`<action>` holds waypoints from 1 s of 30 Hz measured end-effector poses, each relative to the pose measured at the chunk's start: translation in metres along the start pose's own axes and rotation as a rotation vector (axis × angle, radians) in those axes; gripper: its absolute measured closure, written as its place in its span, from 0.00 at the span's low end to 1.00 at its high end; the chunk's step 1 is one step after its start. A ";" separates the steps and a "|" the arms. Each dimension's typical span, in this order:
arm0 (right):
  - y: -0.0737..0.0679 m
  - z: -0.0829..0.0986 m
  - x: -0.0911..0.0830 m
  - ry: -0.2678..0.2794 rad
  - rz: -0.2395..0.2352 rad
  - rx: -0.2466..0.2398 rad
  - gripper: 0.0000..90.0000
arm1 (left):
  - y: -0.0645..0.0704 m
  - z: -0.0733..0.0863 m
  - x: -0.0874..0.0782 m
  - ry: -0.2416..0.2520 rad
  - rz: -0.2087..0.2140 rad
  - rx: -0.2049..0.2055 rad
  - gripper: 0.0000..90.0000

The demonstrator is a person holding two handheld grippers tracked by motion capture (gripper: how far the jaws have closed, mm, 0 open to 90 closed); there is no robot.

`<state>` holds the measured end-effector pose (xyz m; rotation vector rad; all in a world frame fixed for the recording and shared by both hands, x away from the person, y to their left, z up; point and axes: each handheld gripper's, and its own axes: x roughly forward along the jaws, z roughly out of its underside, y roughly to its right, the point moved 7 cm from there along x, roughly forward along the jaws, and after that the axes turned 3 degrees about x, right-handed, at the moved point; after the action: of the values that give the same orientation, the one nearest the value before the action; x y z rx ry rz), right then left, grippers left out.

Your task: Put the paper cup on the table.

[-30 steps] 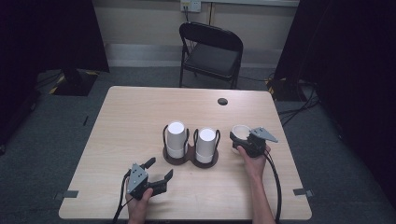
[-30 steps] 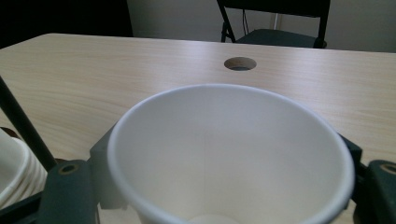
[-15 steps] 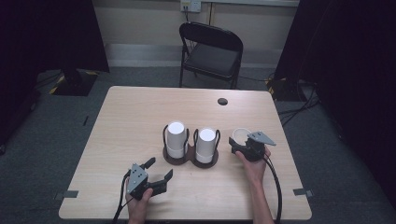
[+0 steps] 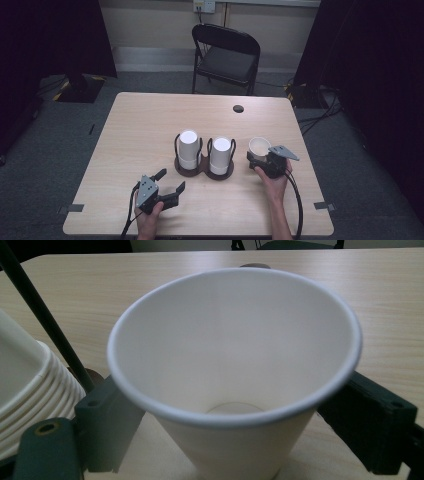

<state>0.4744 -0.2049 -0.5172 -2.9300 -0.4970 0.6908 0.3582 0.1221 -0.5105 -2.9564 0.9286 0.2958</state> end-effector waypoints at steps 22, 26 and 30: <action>-0.022 0.021 -0.047 0.071 0.001 0.038 0.17 | -0.002 0.000 0.000 -0.002 -0.015 -0.011 0.20; -0.035 0.028 -0.059 0.117 -0.026 0.040 0.16 | -0.003 0.000 0.000 -0.005 -0.020 -0.026 0.20; -0.053 0.032 -0.070 0.151 -0.042 0.003 0.16 | -0.003 0.000 0.000 -0.001 -0.021 -0.031 0.20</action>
<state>0.3854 -0.1777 -0.5084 -2.9300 -0.5396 0.4599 0.3601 0.1249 -0.5107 -2.9912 0.9009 0.3139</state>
